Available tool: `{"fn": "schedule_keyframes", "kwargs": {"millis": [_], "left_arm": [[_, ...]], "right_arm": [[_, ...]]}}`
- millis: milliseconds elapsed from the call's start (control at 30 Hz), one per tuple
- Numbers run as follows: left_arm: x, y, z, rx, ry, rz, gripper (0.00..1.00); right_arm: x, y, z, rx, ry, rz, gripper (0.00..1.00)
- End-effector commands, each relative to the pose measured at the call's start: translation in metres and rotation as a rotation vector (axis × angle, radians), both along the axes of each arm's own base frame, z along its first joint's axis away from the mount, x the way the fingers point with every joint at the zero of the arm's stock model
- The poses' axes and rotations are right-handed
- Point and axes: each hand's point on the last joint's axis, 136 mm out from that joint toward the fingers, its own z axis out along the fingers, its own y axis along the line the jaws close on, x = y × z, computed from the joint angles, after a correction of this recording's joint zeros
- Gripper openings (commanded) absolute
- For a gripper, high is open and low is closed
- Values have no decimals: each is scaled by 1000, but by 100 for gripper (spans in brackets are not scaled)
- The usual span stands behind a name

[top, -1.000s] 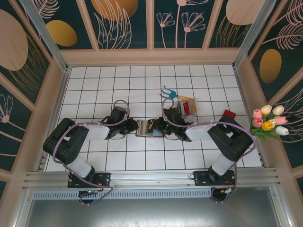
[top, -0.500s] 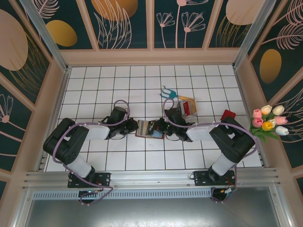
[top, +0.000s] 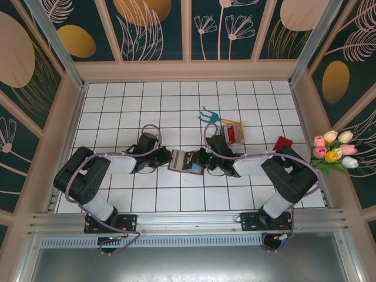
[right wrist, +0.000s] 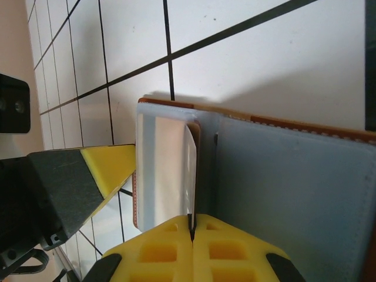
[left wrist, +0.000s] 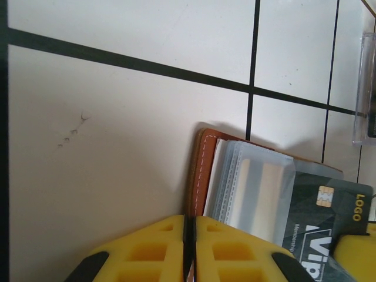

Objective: Put the credit cards into the card holder
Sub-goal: Insert the credit card into the card slot.

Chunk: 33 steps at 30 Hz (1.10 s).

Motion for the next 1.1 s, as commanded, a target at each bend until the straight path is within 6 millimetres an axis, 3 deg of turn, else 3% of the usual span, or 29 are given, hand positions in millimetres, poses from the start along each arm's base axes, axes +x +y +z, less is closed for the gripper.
{"fn": "schedule_keyframes", "kwargs": {"millis": [0, 500, 933, 1067], "left_arm": [[-9, 4, -12, 24, 44, 5, 12], [-11, 4, -10, 17, 42, 5, 12], [-17, 4, -5, -35, 43, 40, 12], [-16, 8, -5, -18, 39, 55, 12]], "right_arm": [[-12, 15, -7, 22, 41, 47, 0], [6, 23, 0, 76, 10, -32, 1], [5, 56, -3, 72, 64, -9, 8], [6, 45, -1, 12, 43, -25, 13]]}}
